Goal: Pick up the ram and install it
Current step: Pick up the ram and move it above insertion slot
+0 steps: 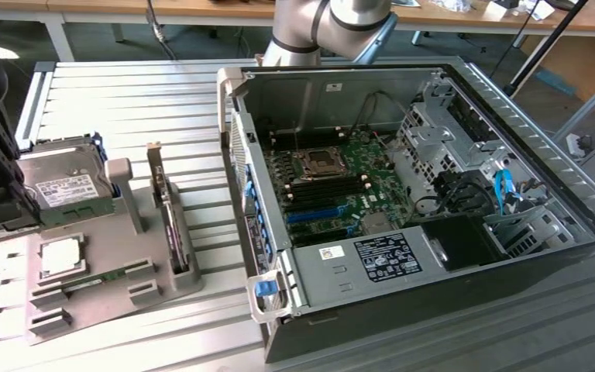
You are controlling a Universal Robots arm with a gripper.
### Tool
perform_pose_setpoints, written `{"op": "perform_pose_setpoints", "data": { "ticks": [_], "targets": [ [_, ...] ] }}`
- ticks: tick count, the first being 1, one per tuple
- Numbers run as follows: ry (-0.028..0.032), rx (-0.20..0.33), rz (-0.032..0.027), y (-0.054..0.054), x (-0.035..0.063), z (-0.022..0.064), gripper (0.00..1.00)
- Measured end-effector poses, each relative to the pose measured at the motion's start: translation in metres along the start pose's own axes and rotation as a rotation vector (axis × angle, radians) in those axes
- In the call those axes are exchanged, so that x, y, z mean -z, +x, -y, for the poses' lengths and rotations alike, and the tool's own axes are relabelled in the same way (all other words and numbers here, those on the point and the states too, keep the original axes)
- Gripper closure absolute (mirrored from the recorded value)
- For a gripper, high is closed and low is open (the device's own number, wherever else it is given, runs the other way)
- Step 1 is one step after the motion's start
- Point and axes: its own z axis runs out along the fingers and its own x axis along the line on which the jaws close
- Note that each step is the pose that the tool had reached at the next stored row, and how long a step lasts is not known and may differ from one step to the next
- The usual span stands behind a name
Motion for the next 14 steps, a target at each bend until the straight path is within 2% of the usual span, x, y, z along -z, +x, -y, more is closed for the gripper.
{"op": "perform_pose_setpoints", "data": {
  "ticks": [4, 9, 14],
  "targets": [
    [-0.0001, 0.0, -0.0001, -0.001, 0.0139, -0.0005, 0.87],
    [-0.0001, 0.0, -0.0001, -0.001, 0.0142, -0.0004, 0.87],
    [-0.0009, 0.0, 0.0, 0.003, 0.0151, 0.0212, 0.87]
  ]
}}
